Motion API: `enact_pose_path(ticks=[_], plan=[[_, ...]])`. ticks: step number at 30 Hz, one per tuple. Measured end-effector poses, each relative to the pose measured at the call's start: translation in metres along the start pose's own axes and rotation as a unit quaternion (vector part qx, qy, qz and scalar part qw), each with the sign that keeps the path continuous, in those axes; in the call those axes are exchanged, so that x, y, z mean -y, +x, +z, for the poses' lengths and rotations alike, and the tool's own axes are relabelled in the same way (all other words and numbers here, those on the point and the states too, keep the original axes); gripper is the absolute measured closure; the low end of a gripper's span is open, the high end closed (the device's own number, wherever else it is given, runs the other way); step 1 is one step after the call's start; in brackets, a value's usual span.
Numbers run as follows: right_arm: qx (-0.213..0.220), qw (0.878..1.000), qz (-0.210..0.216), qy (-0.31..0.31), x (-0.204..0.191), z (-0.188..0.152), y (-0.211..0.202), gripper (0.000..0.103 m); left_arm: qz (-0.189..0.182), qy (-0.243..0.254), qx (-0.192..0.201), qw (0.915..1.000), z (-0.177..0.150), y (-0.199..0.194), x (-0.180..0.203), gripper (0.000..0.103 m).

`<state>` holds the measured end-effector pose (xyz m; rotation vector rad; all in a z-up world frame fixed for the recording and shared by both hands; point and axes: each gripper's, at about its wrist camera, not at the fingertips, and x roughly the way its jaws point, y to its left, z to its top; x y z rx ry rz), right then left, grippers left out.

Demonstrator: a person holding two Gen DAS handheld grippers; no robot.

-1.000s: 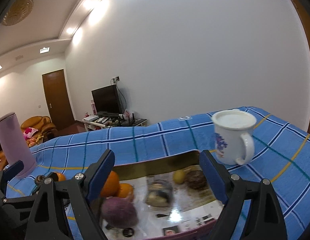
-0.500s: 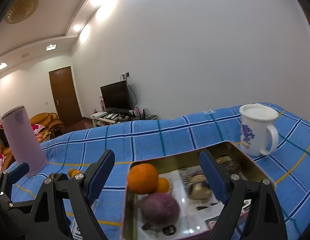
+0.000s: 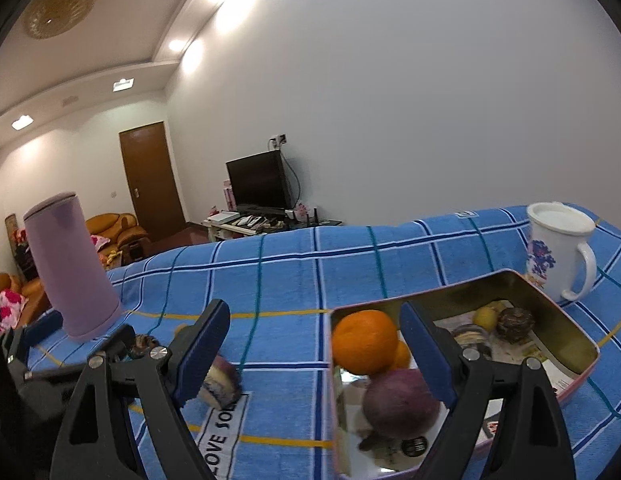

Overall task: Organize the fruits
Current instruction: 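Move both open tools from the tin back toward the remaining fruits, then grasp another cut cane piece with the right tool while the left tool grasps a brown fruit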

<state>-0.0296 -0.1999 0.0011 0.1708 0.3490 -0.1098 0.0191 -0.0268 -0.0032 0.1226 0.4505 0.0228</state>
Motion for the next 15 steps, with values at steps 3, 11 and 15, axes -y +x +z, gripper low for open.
enact_pose_path(ticks=[3, 11, 15], plan=[[-0.007, 1.000, 0.008, -0.009, -0.010, -0.001, 0.004, 0.015, 0.018, -0.009, -0.008, 0.9998, 0.000, 0.008, -0.018, 0.000], [-0.061, 0.996, 0.045, -0.045, -0.041, -0.006, 0.023, 0.016, 0.072, -0.033, -0.032, 0.9964, -0.002, 0.028, -0.060, 0.000], [-0.094, 0.991, 0.066, -0.064, -0.057, -0.009, 0.040, 0.016, 0.091, -0.035, -0.046, 0.9942, -0.005, 0.037, -0.072, 0.000]])
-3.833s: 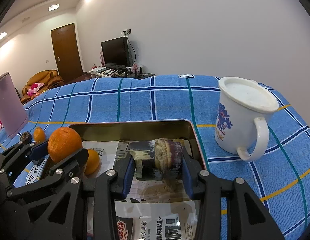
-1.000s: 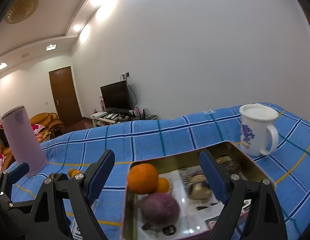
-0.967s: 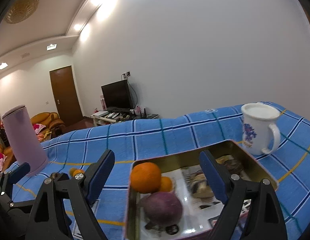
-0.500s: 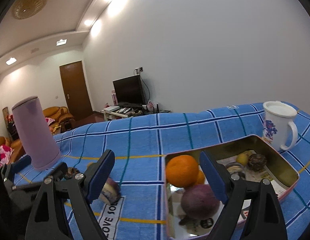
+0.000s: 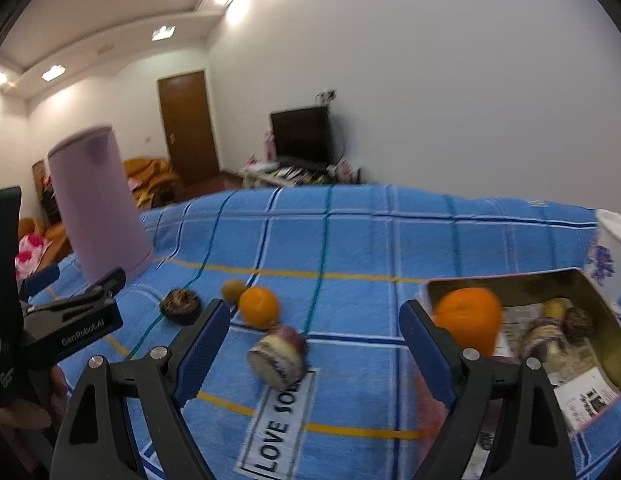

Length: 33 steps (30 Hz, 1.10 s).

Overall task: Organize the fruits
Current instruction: 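Grasp another cut cane piece with the right tool while the left tool grasps a brown fruit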

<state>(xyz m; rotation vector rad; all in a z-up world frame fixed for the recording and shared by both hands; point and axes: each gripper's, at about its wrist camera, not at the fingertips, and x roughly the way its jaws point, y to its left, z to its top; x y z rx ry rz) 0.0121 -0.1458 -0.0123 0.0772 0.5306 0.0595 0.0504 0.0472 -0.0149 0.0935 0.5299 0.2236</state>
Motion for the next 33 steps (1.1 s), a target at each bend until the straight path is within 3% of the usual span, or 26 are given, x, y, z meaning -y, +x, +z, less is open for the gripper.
enact_pose_path(ticks=[5, 10, 14, 17, 21, 26, 33], plan=[[-0.075, 0.996, 0.034, -0.045, -0.020, -0.001, 0.032, 0.016, -0.002, 0.008, -0.025, 0.9997, -0.003, 0.010, -0.005, 0.000], [-0.111, 0.988, 0.031, -0.099, -0.033, -0.002, 0.053, 0.016, -0.020, 0.018, -0.064, 0.9976, -0.005, 0.022, -0.007, 0.000], [-0.153, 0.982, 0.036, -0.105, -0.037, -0.006, 0.072, 0.037, -0.036, 0.019, -0.076, 0.9963, -0.006, 0.024, -0.006, 0.000], [-0.187, 0.976, 0.040, -0.105, -0.038, -0.010, 0.085, 0.041, -0.043, 0.021, -0.079, 0.9957, -0.007, 0.025, -0.004, 0.000], [-0.188, 0.977, 0.048, -0.093, -0.033, -0.010, 0.086, 0.055, -0.048, 0.025, -0.083, 0.9951, -0.008, 0.027, -0.002, 0.000], [-0.180, 0.979, 0.044, -0.088, -0.030, -0.009, 0.077, 0.056, -0.066, 0.021, -0.083, 0.9941, -0.007, 0.025, -0.001, 0.000], [-0.073, 0.995, 0.041, -0.057, -0.016, -0.001, 0.033, 0.055, -0.093, 0.027, -0.083, 0.9918, -0.006, 0.019, 0.009, 0.000]])
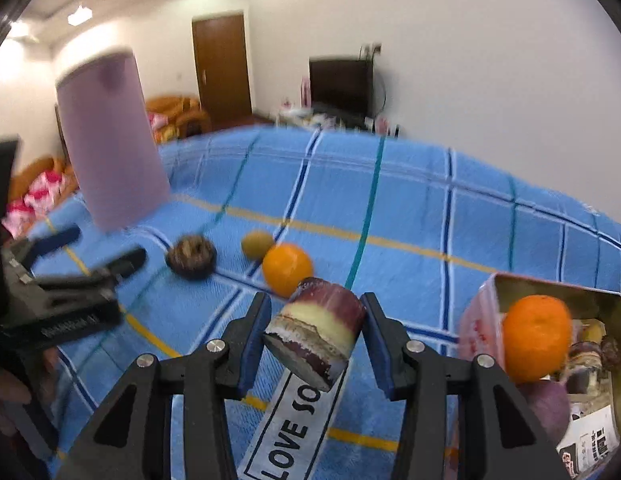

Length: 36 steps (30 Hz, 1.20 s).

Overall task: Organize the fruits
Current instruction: 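Grasp another cut cane piece with the right tool while the left tool grasps a brown fruit, then carry the cane piece and brown fruit over the pink tin with both tools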

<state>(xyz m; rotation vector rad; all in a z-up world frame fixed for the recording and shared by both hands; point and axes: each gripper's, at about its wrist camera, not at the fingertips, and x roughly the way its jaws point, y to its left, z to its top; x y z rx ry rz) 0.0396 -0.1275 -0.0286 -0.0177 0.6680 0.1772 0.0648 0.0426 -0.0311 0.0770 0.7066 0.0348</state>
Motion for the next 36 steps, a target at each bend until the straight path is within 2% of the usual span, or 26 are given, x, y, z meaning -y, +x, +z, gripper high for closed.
enact_pose_path(ticks=[3, 8, 10, 15, 17, 18, 21, 24, 27, 33, 36], plan=[[0.029, 1.000, 0.001, 0.003, 0.001, -0.002, -0.014, 0.055, -0.018, 0.009, -0.010, 0.9998, 0.003, 0.000, 0.009, 0.001], [0.040, 0.999, 0.008, 0.003, 0.003, 0.000, -0.021, 0.055, -0.032, 0.027, -0.028, 0.9987, 0.019, 0.009, 0.025, 0.012], [0.038, 0.999, 0.011, 0.008, 0.005, 0.001, -0.021, 0.055, -0.033, 0.033, -0.037, 0.9982, 0.026, 0.018, 0.032, 0.012], [0.031, 0.999, 0.016, 0.026, 0.014, -0.001, -0.020, 0.055, -0.025, 0.055, -0.064, 0.9961, 0.029, 0.047, 0.050, 0.029], [0.026, 0.999, 0.019, 0.036, 0.018, -0.001, -0.019, 0.055, -0.037, 0.052, -0.076, 0.9951, 0.026, 0.056, 0.053, 0.040], [0.024, 0.999, 0.020, 0.039, 0.019, 0.000, -0.017, 0.055, -0.044, 0.052, -0.087, 0.9939, 0.023, 0.061, 0.054, 0.041], [0.021, 0.998, 0.021, 0.050, 0.023, 0.001, -0.014, 0.055, -0.074, 0.034, -0.086, 0.9930, 0.026, 0.062, 0.049, 0.056], [0.028, 0.998, 0.016, 0.058, 0.025, 0.001, -0.015, 0.055, -0.085, 0.031, -0.087, 0.9921, 0.026, 0.061, 0.048, 0.058], [0.054, 0.997, 0.001, 0.055, 0.024, 0.002, -0.023, 0.055, -0.083, 0.025, -0.070, 0.9938, 0.027, 0.053, 0.046, 0.058], [0.107, 0.993, -0.043, 0.025, 0.015, 0.003, -0.038, 0.055, -0.052, 0.031, 0.022, 0.9979, 0.020, 0.013, 0.048, 0.058], [0.128, 0.991, -0.045, 0.016, 0.011, 0.002, -0.044, 0.055, -0.040, 0.035, 0.043, 0.9977, 0.016, -0.001, 0.049, 0.058]])
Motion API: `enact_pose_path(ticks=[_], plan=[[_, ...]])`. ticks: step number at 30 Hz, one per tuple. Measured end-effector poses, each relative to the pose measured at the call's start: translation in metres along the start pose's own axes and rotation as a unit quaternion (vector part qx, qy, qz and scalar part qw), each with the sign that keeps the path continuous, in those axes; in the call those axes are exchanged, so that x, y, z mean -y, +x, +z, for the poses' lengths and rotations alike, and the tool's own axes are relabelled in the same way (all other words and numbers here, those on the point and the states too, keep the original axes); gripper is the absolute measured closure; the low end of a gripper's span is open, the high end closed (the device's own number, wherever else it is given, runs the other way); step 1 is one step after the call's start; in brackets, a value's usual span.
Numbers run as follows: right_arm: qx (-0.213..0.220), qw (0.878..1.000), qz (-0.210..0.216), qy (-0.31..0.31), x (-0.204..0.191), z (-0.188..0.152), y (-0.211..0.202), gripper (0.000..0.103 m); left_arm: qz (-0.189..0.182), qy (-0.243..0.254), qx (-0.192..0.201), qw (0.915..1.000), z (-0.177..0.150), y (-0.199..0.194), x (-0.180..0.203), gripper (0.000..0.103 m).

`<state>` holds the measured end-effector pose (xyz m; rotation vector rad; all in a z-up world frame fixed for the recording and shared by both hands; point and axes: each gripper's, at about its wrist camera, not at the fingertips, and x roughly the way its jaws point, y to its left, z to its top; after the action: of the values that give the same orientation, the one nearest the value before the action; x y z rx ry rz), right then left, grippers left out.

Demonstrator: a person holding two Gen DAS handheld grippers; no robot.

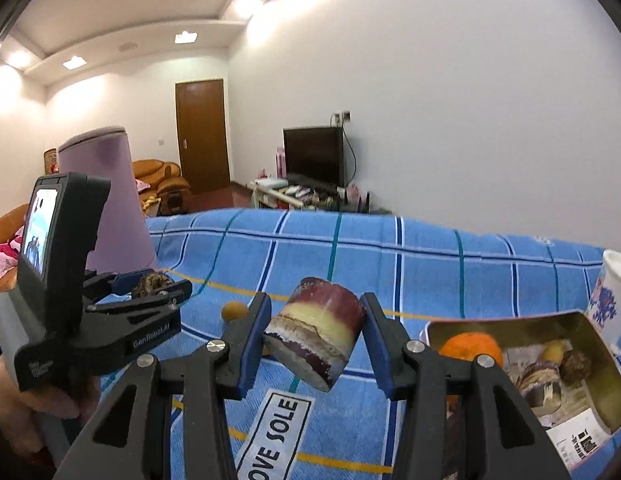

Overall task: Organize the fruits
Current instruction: 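Carry the cane piece and brown fruit over the pink tin with both tools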

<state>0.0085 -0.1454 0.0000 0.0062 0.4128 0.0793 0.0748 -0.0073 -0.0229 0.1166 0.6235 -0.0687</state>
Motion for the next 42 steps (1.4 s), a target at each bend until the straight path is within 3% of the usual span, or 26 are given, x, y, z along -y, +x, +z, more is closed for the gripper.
enact_pose_path(ticks=[11, 20, 42], plan=[[0.016, 1.000, 0.000, -0.007, -0.002, -0.001, -0.005, 0.055, 0.017, -0.010, 0.049, 0.9986, -0.009, -0.035, 0.007, 0.058], [0.017, 1.000, -0.003, -0.011, -0.005, -0.003, -0.009, 0.055, 0.014, -0.006, 0.065, 0.9977, -0.016, -0.047, 0.013, 0.058], [0.013, 1.000, -0.007, -0.015, -0.002, -0.006, -0.018, 0.055, 0.005, -0.001, 0.070, 0.9976, -0.024, -0.060, 0.027, 0.058]])
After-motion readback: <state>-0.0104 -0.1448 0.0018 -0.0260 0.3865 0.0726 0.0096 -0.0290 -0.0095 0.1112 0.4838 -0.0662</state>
